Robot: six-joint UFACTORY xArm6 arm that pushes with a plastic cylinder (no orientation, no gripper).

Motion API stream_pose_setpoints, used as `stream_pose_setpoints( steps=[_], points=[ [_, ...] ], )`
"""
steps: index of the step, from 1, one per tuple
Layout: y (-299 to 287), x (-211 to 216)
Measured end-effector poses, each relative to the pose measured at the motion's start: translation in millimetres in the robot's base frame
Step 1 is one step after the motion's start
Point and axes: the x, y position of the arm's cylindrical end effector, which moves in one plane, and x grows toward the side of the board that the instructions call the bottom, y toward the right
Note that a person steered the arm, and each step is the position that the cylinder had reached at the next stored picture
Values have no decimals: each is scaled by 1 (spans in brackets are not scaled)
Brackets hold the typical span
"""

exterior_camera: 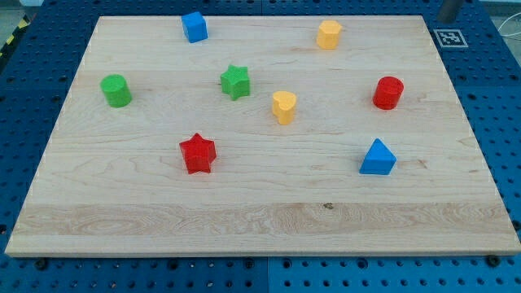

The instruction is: Point at blue cube

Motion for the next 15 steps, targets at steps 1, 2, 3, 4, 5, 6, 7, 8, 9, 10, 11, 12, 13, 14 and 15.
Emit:
stream_pose_setpoints(
  steps=[1,2,3,4,5,6,7,8,9,10,11,12,13,14,15],
  points=[
    [0,0],
    [0,-2],
    [10,6],
    [8,50],
    [6,65],
    [6,67],
    [6,67],
    [7,67],
    [7,67],
    [-14,77],
    [-50,90],
    [-82,101],
    [-115,119],
    [-150,138],
    [-190,144]
  ],
)
